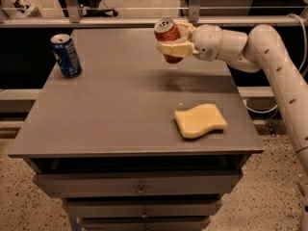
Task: Place coke can upright
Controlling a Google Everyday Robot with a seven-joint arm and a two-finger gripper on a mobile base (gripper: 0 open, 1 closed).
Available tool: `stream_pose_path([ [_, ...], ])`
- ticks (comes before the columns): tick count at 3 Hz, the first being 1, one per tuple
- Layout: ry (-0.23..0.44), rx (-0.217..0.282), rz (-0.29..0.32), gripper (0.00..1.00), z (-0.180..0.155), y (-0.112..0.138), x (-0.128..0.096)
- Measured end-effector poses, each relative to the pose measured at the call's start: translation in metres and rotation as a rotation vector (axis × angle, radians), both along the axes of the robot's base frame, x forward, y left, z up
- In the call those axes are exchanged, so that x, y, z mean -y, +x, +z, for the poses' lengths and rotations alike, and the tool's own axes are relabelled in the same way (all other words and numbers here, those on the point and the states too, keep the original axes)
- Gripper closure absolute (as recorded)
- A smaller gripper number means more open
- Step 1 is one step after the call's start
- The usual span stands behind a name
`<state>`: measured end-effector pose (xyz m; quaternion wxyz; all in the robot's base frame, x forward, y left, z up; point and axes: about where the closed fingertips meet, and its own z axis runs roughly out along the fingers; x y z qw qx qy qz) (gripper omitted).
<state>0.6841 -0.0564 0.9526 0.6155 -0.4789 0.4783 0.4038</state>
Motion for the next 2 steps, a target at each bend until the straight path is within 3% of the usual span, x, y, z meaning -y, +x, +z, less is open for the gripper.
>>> stream_pose_path([
  [1, 0.023, -0.056, 0.009, 1.00, -0.023, 0.002, 0.004],
  [2, 0.025, -0.110, 0.019, 0.82, -0.039, 0.006, 0.009],
])
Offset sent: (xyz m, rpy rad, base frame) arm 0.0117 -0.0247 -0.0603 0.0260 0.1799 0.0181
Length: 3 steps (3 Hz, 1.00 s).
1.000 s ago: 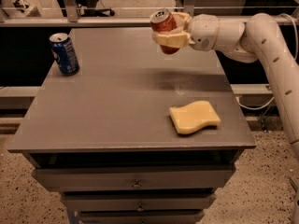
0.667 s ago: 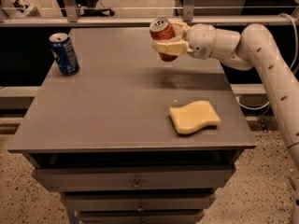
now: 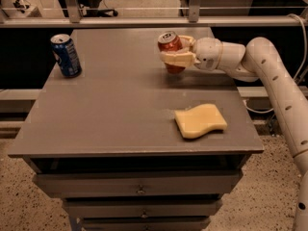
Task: Place coke can upright
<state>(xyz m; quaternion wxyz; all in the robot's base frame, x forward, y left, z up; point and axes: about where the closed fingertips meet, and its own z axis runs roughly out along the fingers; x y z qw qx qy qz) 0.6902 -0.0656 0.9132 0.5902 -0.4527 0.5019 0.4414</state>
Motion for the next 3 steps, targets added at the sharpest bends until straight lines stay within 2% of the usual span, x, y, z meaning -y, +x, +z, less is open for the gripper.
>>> stream_pose_path([
  [1, -0.006, -0.049, -0.007, 0.59, -0.013, 0.002, 0.009],
  [3, -0.011, -0.115, -0.041, 0.12, -0.032, 0.001, 0.031],
])
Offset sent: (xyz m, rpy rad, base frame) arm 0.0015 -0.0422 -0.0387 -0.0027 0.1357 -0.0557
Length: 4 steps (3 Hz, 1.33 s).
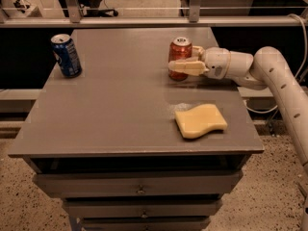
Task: Place coke can upright
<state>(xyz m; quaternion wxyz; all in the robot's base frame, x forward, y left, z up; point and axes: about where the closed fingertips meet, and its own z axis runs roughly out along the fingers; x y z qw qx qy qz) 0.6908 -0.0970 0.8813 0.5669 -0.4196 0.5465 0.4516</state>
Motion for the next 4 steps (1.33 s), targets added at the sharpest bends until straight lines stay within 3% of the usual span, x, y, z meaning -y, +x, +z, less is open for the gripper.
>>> stream_pose_path([
  [1, -0.045, -0.009, -0.027, 0.00, -0.001, -0.004, 0.022],
  [3, -0.136, 0.030, -0.064, 0.00, 0.015, -0.020, 0.065],
  [4, -0.218, 0.070, -0.071, 0.00, 0.033, -0.035, 0.086],
])
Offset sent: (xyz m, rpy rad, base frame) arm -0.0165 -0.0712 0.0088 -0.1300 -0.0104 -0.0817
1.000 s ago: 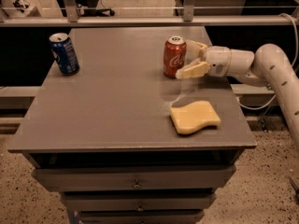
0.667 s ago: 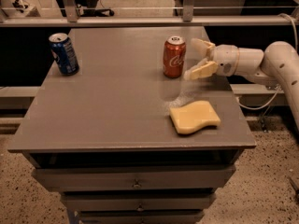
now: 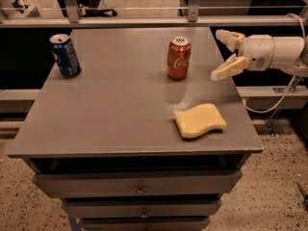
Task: Place coke can upright
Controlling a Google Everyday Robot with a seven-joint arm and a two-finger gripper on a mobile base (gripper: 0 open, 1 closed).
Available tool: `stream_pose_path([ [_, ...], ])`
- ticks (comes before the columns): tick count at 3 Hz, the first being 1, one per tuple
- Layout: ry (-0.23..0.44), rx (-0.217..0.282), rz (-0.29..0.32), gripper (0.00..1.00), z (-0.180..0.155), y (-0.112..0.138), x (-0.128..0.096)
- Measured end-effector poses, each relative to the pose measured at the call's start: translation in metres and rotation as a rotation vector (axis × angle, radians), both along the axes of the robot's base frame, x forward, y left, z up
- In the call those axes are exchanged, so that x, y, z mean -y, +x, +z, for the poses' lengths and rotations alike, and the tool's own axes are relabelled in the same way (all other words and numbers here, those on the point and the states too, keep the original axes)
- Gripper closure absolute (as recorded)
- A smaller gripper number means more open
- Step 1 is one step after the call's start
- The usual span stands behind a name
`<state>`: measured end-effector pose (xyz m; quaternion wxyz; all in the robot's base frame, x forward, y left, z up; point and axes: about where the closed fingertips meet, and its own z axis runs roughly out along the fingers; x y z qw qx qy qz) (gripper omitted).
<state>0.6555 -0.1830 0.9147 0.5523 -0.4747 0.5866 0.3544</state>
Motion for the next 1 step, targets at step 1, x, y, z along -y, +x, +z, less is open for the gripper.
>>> stream_pose_path([
  [1, -0.007, 0.002, 0.005, 0.00, 0.0013, -0.0016, 0.0000],
])
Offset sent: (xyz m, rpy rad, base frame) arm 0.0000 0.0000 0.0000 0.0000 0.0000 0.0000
